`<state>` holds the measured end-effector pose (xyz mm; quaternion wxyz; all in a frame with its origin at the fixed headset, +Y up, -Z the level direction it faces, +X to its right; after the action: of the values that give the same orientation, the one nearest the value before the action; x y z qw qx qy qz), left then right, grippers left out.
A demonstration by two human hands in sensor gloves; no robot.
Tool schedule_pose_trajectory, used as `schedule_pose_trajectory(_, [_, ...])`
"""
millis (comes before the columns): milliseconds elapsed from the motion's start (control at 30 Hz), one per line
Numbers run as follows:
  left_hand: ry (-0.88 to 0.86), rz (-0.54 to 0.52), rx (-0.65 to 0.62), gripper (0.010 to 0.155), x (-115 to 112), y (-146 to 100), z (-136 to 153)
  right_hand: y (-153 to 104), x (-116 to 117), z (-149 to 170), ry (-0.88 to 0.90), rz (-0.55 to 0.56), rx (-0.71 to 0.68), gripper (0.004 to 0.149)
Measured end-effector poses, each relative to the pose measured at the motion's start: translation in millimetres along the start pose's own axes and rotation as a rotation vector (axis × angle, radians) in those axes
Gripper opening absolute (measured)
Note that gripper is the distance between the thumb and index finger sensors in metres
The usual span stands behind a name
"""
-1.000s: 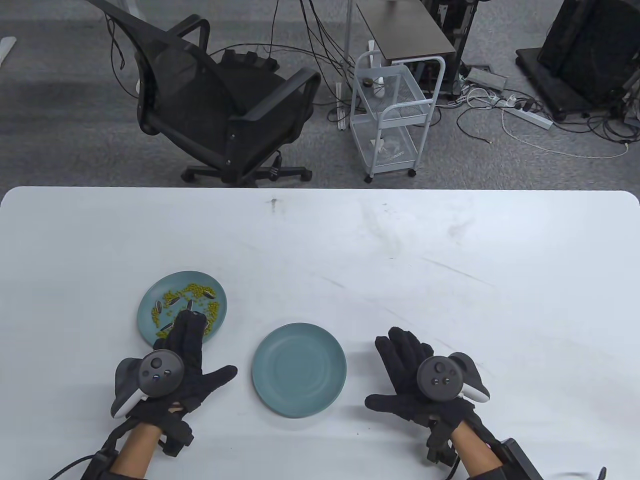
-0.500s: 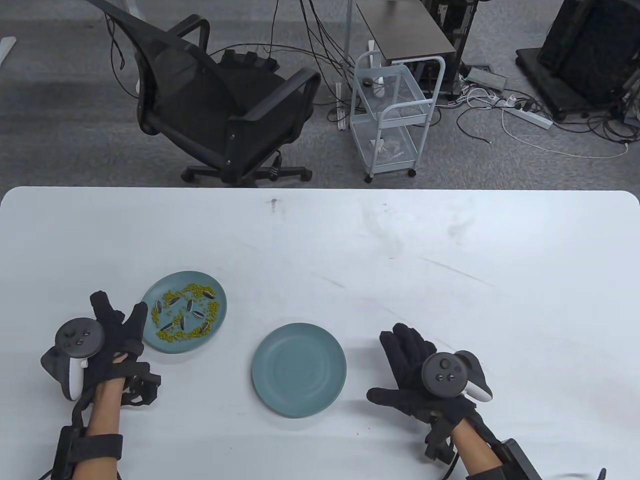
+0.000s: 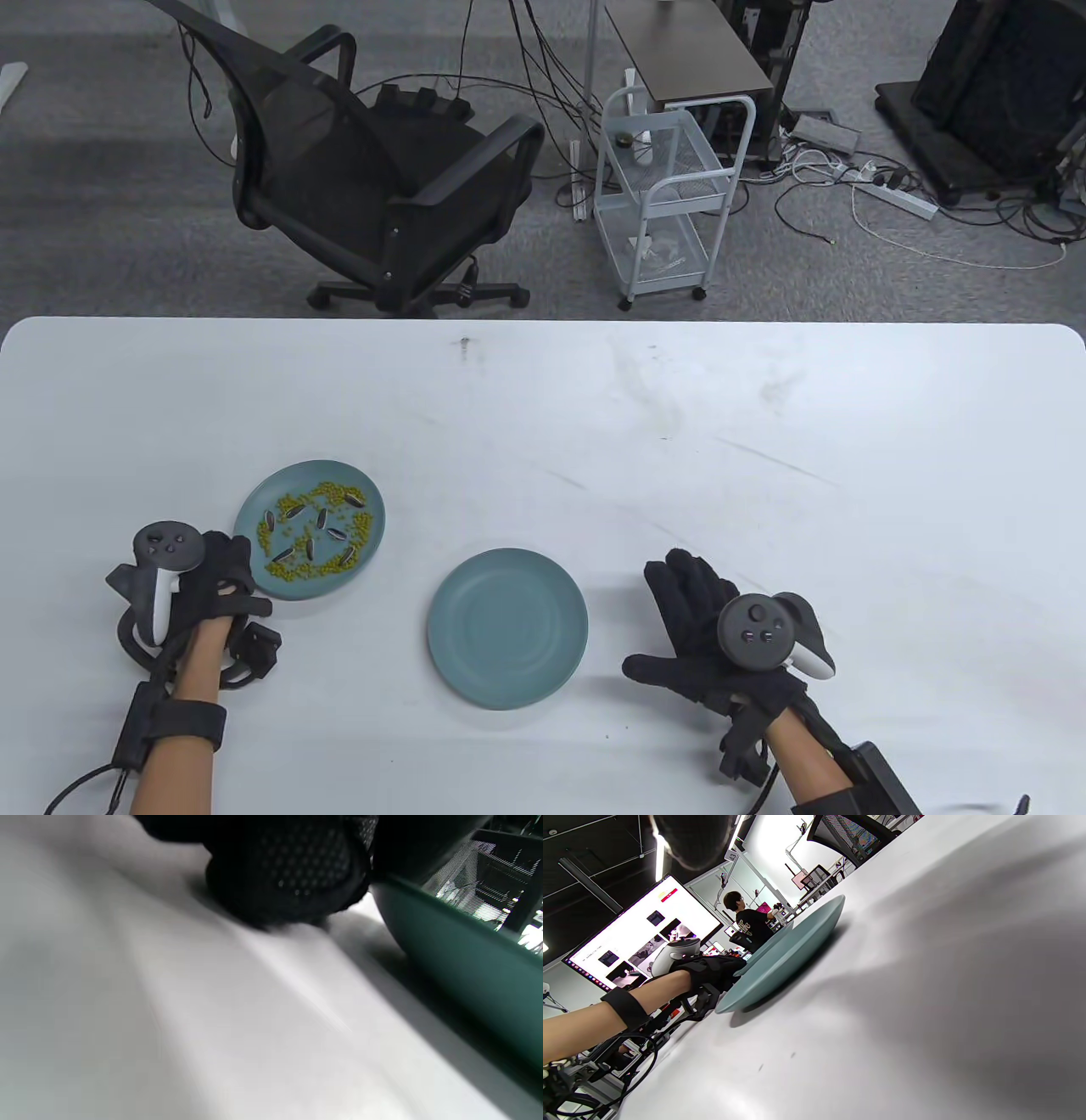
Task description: Pick sunflower seeds with hand pinch into plate
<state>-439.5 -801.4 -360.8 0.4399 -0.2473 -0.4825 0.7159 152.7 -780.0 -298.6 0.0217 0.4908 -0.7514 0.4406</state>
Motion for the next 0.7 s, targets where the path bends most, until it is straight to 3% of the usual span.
schedule_pose_trajectory(67, [0.001, -0.029, 0.002, 0.050, 3.8, -0.4, 1.8, -0.1, 0.7, 0.5, 0.005, -0.009, 0.001, 0.102])
schedule_pose_trajectory(233, [-0.029, 0.058, -0.032, 0.049, -3.6, 3.3, 1.9, -0.1, 0.4, -0.1, 0.003, -0.013, -0.003, 0.102])
schedule_pose_trajectory(400, [-0.070, 0.063, -0.043, 0.048, -6.7, 2.6, -0.6, 0.4, 1.3, -0.1, 0.007, -0.015, -0.008, 0.102])
schedule_pose_trajectory(533, [-0.262, 0.038, -0.055, 0.047, -9.1, 0.1, -1.3, 0.4, -0.3, -0.3, 0.005, 0.003, -0.015, 0.101])
schedule_pose_trajectory(700, [-0.443, 0.107, -0.062, 0.052, -20.9, -0.1, 0.2, 0.4, -2.6, -1.1, 0.009, 0.041, -0.033, 0.100])
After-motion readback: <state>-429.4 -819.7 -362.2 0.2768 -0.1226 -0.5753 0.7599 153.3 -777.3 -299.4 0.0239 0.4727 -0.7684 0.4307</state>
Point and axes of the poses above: the tracker on the back of each hand, its own z axis roughly to the little-finger side, its own y axis roughly from the wrist to the fingertips, x = y × z, the point moved 4 cm from there along y, roughly from the wrist to the fingertips, and after that the axes turned 15 degrees about -x, right-handed, at the moved point
